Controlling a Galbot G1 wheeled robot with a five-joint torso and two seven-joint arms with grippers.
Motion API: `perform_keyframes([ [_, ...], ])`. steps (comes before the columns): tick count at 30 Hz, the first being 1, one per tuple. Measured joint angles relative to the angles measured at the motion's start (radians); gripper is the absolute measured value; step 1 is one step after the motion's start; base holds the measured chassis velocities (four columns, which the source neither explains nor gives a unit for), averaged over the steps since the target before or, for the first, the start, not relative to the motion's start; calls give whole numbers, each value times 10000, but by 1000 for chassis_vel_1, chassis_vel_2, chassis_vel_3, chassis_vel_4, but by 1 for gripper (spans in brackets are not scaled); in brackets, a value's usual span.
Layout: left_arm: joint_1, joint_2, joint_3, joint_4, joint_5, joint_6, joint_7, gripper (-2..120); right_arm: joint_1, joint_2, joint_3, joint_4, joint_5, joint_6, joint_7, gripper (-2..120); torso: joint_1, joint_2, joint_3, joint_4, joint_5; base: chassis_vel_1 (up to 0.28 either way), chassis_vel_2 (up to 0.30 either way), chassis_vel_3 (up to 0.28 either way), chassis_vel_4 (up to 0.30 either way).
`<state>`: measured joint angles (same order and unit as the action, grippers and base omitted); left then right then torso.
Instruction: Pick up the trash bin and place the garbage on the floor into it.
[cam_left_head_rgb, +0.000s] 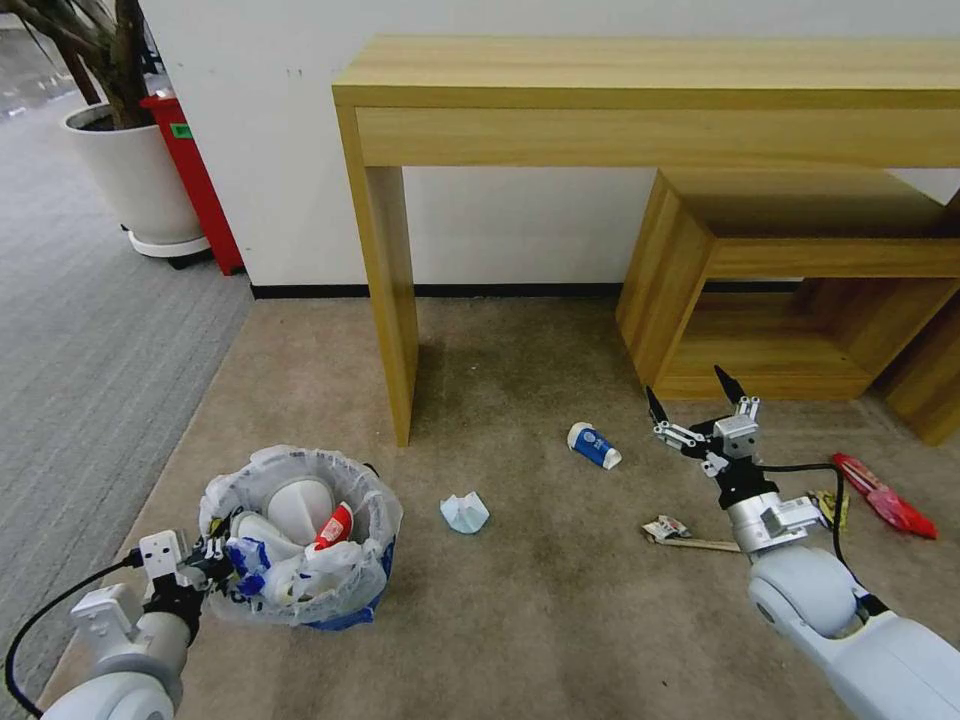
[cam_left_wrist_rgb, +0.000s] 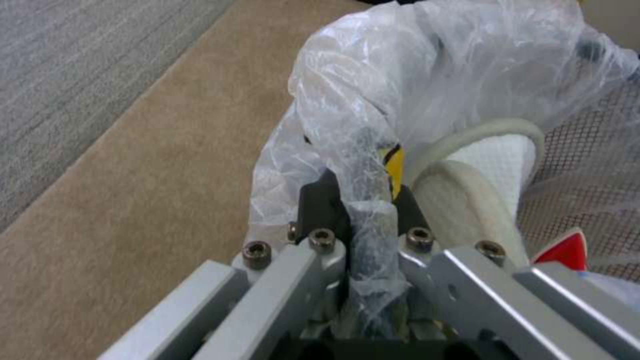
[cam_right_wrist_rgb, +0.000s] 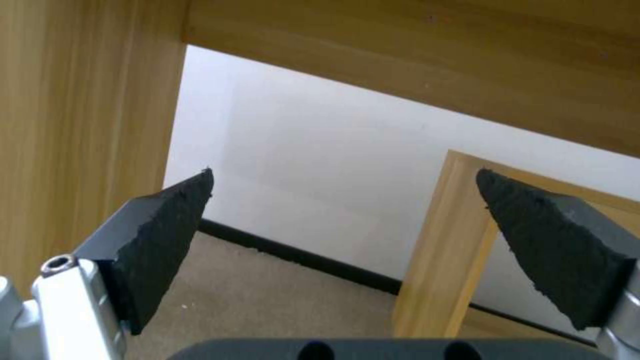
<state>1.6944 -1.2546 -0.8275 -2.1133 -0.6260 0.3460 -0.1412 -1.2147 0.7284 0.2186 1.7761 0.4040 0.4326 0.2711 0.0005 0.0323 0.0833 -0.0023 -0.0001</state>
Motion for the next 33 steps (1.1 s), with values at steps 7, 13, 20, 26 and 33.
perform_keyframes([
  [7,1,9,4,13,1,-13,9,3,8,31,-46,17,-16,14,-17,100,0,0,0,0,1,-56,63,69,-60],
  [13,-33,0,37,59,14,-18,12,3,122,31,-139,-105,49,393,-404,100,0,0,0,-1,0,-57,57,51,-62],
  [20,-86,-19,86,117,67,-18,11,3,698,-337,-1086,-659,780,1053,-2418,100,0,1,-1,0,-2,-11,15,16,-13],
  [26,-151,-1,122,180,91,-18,7,3,1296,-825,-2349,-2097,1609,2457,-5522,100,0,0,0,3,1,0,0,0,0],
  [33,-435,157,312,421,32,-18,-9,3,1428,-1034,-2885,-3320,1554,2858,-6864,100,0,0,0,-4,-1,0,0,0,0],
])
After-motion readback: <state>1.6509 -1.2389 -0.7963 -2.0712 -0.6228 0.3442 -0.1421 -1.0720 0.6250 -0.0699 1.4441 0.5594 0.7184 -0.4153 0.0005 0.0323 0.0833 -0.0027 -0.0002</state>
